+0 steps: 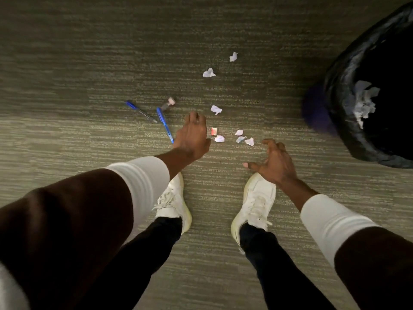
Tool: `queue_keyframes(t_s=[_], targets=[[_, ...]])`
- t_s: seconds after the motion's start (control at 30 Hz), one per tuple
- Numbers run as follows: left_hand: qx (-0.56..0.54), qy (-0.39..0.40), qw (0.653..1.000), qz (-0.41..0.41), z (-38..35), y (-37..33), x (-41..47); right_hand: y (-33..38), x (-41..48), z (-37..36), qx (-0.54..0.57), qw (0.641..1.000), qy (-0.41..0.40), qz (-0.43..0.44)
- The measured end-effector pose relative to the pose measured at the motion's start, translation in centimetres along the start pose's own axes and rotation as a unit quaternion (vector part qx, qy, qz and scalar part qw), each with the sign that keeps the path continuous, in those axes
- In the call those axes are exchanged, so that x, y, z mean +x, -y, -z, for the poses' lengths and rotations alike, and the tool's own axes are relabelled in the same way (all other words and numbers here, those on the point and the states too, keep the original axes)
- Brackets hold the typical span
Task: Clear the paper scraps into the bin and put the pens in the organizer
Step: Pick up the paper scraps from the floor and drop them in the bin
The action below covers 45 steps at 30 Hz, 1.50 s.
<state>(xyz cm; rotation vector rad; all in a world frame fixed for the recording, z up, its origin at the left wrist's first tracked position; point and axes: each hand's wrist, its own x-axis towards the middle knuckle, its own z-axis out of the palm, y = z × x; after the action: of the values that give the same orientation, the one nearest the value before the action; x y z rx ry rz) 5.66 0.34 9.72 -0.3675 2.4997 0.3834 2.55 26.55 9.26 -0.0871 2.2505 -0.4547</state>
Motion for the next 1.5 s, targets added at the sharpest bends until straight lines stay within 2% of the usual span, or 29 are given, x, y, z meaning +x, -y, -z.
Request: queue_keyframes(t_s=[0.17,0.33,0.47,0.73,0.87,1.03,1.2,1.37,1.5], targets=[[0.046,0.012,0.997,-0.062,-3.6,3.2,3.9,-0.4,5.1,-4.0,-0.044,0.998,-0.028,0.033],[0.087,-0.007,0.982,-0.167,-6.9,3.0,7.5,-0.5,8.4,-7.0,-0.046,0.994,-0.083,0.053],[0.094,-0.009,0.978,-0.183,-8.7,2.7,9.0,-0.2,9.6,-8.8,-0.047,0.991,-0.104,0.072],[0.098,-0.098,0.961,-0.239,-10.4,4.5,10.3,2.6,11.3,-10.9,-0.109,0.979,-0.118,0.126],[0.085,-0.133,0.950,-0.270,-10.2,4.9,10.6,4.6,12.0,-12.1,-0.094,0.979,-0.136,0.121],[-0.003,-0.115,0.967,-0.226,-9.4,3.9,10.3,5.4,12.6,-12.7,-0.067,0.972,-0.159,0.157],[0.084,-0.085,0.946,-0.302,-9.0,3.7,10.4,5.2,12.6,-12.4,-0.032,0.972,-0.155,0.172],[0.087,-0.065,0.960,-0.259,-9.8,2.6,10.3,4.9,12.6,-11.6,-0.014,0.972,-0.165,0.164],[0.079,-0.061,0.974,-0.203,-9.7,2.7,9.2,4.4,12.0,-10.8,0.064,0.972,-0.203,0.097]])
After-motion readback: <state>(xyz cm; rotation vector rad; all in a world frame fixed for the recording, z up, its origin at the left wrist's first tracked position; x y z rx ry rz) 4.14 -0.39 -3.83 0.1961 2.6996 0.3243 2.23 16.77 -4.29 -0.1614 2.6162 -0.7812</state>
